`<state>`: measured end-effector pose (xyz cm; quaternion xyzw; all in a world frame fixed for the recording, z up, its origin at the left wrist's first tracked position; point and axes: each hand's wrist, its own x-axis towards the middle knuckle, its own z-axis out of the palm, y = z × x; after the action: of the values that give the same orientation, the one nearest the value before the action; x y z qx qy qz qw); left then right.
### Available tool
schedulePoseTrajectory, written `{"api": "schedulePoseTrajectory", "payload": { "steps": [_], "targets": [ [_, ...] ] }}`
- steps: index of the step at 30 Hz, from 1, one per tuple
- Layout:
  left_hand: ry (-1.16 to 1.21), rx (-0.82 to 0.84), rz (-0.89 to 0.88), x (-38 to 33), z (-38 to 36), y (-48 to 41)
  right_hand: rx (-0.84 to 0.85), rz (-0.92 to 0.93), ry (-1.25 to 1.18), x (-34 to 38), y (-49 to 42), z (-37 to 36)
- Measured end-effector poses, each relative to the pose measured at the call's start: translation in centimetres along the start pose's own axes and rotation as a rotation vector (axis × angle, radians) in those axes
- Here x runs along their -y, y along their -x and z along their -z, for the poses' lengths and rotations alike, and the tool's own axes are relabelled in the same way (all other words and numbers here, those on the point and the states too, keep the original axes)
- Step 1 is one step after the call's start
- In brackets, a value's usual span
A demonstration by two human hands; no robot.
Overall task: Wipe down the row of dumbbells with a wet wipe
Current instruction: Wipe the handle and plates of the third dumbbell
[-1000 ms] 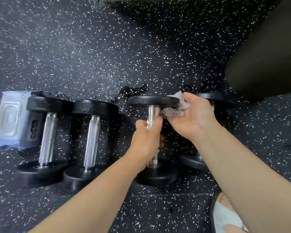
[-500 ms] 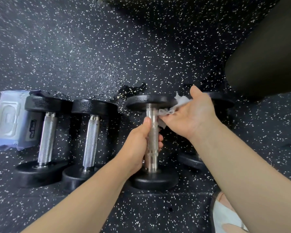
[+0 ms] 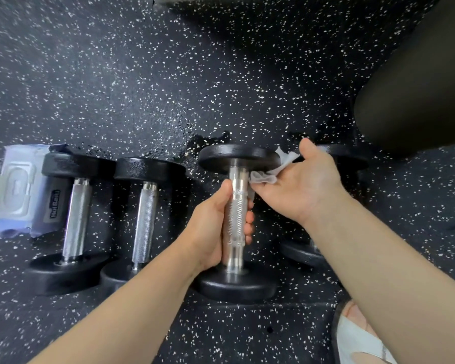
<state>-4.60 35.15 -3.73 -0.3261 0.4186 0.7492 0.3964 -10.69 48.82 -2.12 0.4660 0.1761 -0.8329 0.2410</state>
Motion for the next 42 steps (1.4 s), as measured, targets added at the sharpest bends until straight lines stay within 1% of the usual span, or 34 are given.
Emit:
{"api": "schedulePoseTrajectory", "payload": {
  "steps": [3, 6, 7, 9, 12, 14, 15, 17, 19, 22, 24, 27, 29, 30, 31, 33, 36, 39, 41, 42],
  "targets": [
    [0.084, 0.081, 0.058, -0.2, -0.2, 0.2, -0.038, -0.007, 0.026, -0.9, -1.7, 0.4],
    [0.053, 0.097, 0.086, -0.3, -0.7, 0.3, -0.032, -0.001, 0.113, -1.0, -2.0, 1.0],
    [0.027, 0.078, 0.081, -0.2, -0.8, 0.1, -0.041, 0.019, 0.111, -0.9, -1.8, 1.0],
    [-0.021, 0.026, 0.056, 0.3, -0.8, -0.6, -0.103, 0.116, 0.115, -0.9, -1.5, 0.8],
    [-0.048, -0.067, 0.02, 1.2, -0.4, -1.5, -0.303, 0.295, 0.287, -1.6, -1.8, 1.3],
    [-0.057, -0.121, 0.035, 1.6, 0.1, -1.9, -0.46, 0.38, 0.435, -2.1, -1.9, 1.9],
    [-0.055, -0.136, 0.053, 1.7, 0.3, -2.1, -0.503, 0.408, 0.483, -2.3, -1.8, 2.2],
    [-0.034, -0.156, 0.071, 2.0, 0.9, -2.4, -0.526, 0.447, 0.521, -2.4, -1.6, 2.5],
    [-0.011, -0.188, 0.069, 2.1, 1.4, -2.7, -0.512, 0.466, 0.507, -2.1, -1.5, 2.5],
    [0.012, -0.243, 0.03, 2.4, 1.8, -3.0, -0.523, 0.451, 0.482, -1.1, -1.9, 2.8],
    [-0.109, -0.307, 0.028, 2.3, 1.6, -2.9, -0.54, 0.427, 0.466, -0.7, -2.2, 3.1],
    [-0.457, -0.499, -0.039, 2.2, 0.3, -2.2, -0.522, 0.383, 0.483, -0.6, -2.2, 3.6],
    [-0.764, -0.582, -0.1, 2.8, -0.1, -1.5, -0.455, 0.366, 0.457, -0.5, -1.9, 3.5],
    [-0.912, -0.601, -0.064, 3.2, -0.4, -1.1, -0.405, 0.353, 0.456, -0.5, -1.7, 3.4],
    [-0.996, -0.608, -0.025, 3.6, -0.4, -0.9, -0.385, 0.347, 0.487, -0.5, -1.4, 3.3],
    [-0.976, -0.637, -0.015, 4.1, -0.4, -1.3, -0.412, 0.355, 0.6, -0.3, -1.2, 3.5],
    [-0.916, -0.697, -0.072, 3.6, -0.2, -1.6, -0.423, 0.347, 0.713, -0.3, -0.8, 4.1],
    [-0.857, -0.658, -0.067, 2.9, 0.6, -1.4, -0.49, 0.254, 0.719, -0.8, -0.8, 4.8],
    [-0.746, -0.605, -0.067, 2.6, 0.8, -1.3, -0.442, 0.126, 0.639, -1.3, -1.0, 5.2],
    [-0.683, -0.576, -0.074, 2.6, 0.7, -1.2, -0.377, 0.054, 0.545, -1.5, -0.9, 5.0]
  ]
}}
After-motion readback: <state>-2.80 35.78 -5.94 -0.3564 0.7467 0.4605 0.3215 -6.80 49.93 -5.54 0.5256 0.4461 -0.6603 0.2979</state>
